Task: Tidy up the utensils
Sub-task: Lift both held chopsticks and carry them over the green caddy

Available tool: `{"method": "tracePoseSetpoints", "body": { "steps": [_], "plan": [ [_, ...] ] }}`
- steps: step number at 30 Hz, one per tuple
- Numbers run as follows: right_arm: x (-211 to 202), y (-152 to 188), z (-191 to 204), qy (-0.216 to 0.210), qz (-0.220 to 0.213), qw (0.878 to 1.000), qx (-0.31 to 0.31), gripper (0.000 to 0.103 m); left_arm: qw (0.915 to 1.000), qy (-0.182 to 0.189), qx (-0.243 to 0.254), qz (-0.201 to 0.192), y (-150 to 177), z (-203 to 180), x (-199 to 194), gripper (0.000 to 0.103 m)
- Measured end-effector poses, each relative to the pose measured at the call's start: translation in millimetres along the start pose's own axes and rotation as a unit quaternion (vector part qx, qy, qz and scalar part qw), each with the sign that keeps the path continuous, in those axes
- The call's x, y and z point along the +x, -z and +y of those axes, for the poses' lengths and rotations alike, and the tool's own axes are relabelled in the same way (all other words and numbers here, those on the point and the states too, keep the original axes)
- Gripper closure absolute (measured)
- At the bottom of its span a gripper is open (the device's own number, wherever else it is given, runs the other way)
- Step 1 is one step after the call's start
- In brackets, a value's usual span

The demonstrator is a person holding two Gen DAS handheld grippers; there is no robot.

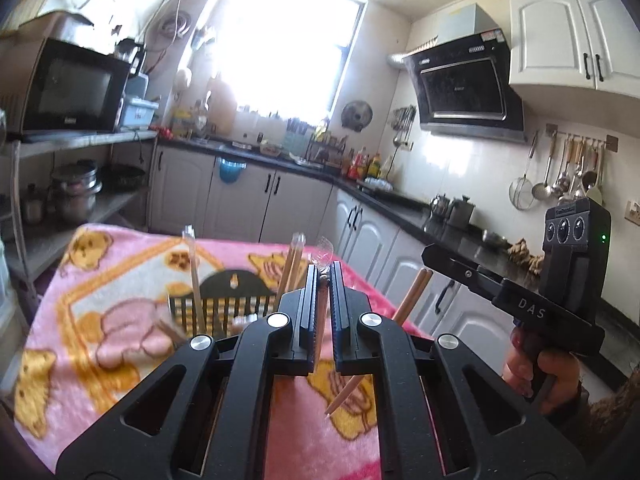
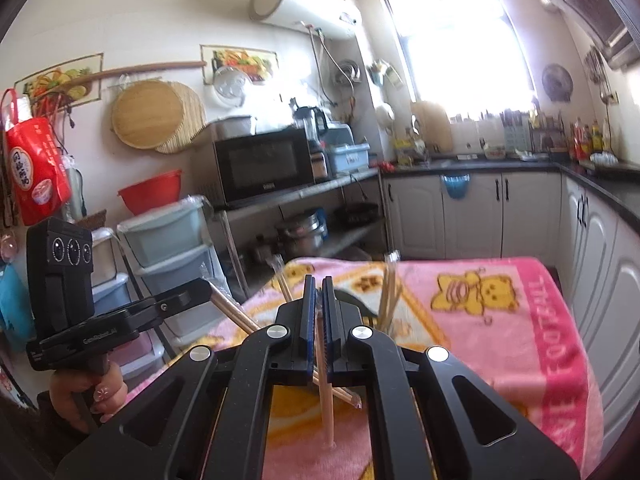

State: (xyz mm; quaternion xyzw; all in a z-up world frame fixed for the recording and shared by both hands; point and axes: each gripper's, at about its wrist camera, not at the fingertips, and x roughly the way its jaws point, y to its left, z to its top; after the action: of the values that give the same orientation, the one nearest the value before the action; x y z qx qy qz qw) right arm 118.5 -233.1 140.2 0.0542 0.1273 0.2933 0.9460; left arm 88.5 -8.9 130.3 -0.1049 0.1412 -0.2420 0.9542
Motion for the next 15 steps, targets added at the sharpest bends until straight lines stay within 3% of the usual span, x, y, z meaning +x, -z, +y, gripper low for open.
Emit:
{"method": "tracePoseSetpoints", "body": {
  "steps": [8,15],
  "plan": [
    [-7,-38,7,-0.004,-0.057,0.998,-0.017,0.099,0.9984,0.0,0.025,-0.052,-42,-8,-16,0.1],
    [-2,-69,1,0.004,-0.093,0.995,-0.019,0.099,0.9942,-0.022,0.046,-0.095,-78,-12,-25,0.1]
  ]
}}
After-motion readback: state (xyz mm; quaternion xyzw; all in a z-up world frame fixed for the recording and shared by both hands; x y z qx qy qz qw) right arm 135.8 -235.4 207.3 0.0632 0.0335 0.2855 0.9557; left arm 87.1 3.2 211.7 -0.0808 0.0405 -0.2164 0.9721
